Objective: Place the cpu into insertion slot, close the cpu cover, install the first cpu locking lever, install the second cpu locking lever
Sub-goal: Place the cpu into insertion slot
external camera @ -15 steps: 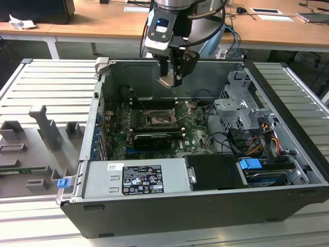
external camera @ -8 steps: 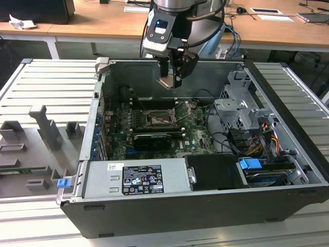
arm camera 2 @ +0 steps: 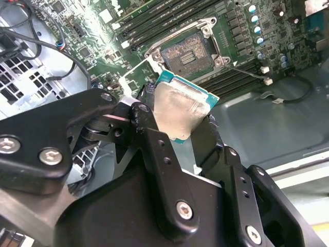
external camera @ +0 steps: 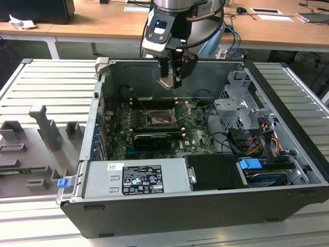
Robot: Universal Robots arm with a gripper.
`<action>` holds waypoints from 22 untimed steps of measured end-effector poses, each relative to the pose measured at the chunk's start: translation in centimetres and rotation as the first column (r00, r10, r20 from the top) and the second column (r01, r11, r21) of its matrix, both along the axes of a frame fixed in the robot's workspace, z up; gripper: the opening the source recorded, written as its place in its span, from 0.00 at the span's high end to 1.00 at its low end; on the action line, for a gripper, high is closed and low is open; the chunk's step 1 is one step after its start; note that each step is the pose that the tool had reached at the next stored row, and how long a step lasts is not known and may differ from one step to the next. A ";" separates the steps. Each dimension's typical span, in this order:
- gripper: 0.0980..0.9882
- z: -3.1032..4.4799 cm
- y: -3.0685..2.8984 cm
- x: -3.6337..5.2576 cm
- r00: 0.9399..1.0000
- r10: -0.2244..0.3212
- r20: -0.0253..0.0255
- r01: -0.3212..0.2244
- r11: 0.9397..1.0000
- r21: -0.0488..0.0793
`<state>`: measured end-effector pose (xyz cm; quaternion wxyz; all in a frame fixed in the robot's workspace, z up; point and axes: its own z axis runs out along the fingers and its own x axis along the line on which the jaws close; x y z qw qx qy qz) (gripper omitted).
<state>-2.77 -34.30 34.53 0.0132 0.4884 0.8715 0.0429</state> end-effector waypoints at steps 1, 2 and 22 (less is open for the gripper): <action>0.52 0.00 0.00 0.00 1.000 -0.009 0.000 0.009 1.000 0.000; 0.52 -0.01 0.00 0.00 1.000 -0.022 0.000 0.022 1.000 0.000; 0.52 -0.70 0.00 -0.01 0.958 -0.287 0.000 0.287 0.958 0.000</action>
